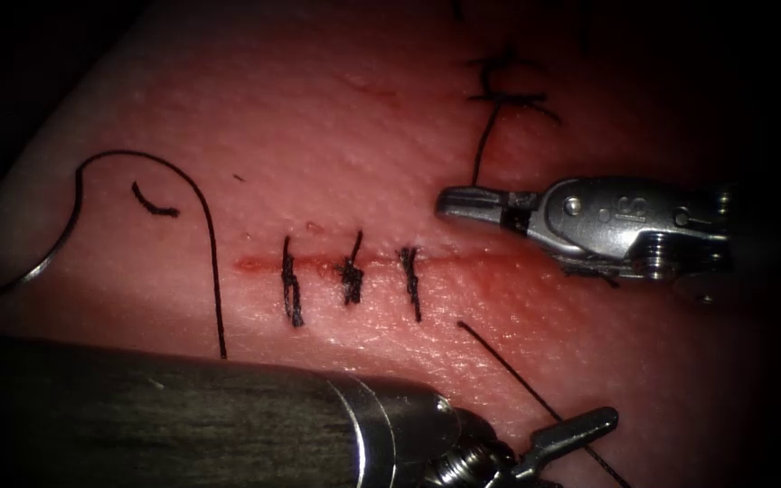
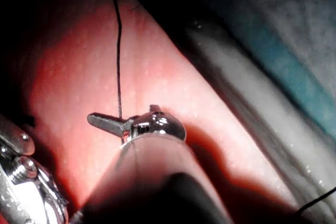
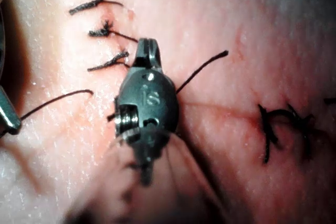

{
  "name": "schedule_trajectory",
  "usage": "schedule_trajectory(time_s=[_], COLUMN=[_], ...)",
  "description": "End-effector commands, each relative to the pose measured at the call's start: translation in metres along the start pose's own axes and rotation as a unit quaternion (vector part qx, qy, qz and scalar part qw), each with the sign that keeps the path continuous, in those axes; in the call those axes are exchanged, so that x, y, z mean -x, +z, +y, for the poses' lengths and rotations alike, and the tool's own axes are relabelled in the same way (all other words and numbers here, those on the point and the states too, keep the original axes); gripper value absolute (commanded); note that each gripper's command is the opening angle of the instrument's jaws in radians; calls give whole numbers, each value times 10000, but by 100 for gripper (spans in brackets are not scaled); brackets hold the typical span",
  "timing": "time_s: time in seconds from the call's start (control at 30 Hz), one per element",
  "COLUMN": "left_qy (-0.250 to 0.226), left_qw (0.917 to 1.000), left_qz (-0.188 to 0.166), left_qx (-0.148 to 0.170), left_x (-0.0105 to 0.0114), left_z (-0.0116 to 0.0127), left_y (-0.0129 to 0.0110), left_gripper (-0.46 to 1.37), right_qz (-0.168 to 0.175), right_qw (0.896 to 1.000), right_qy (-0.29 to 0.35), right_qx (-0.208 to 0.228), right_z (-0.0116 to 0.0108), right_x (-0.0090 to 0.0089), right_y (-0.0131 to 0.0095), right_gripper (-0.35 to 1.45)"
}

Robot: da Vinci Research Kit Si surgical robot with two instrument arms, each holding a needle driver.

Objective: Wound Closure
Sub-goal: Grab a long length of suture using the left gripper, then use the right gripper to handoff a longer length of suture to the left tool.

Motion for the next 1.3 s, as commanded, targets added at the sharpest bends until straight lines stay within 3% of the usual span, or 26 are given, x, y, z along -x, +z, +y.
schedule_trajectory(time_s=[0.03, 0.47, 0.57, 0.7, 0.97, 1.3], left_qy=[36, 50, 53, 56, 120, 275], left_qw=[10000, 9992, 9992, 9992, 9991, 9993], left_qz=[-12, -10, -4, 7, 34, 233], left_qx=[-22, -396, -399, -399, -404, -86], left_x=[-1, -3, -3, -2, 3, 23], left_z=[1, 0, 0, 1, 1, -13], left_y=[2, 15, 18, 18, 16, -14], left_gripper=[74, 62, 35, -35, -35, -35], right_qz=[1, 13, 14, 14, 15, 105], right_qw=[10000, 10000, 10000, 10000, 10000, 9996], right_qy=[-6, -28, -29, -30, -31, -63], right_qx=[-6, -32, -33, -34, -36, -244], right_z=[0, -2, -2, -2, -2, 1], right_x=[1, 3, 3, 3, 4, 5], right_y=[0, 2, 2, 2, 2, 2], right_gripper=[-35, -35, -35, -35, -35, -35])
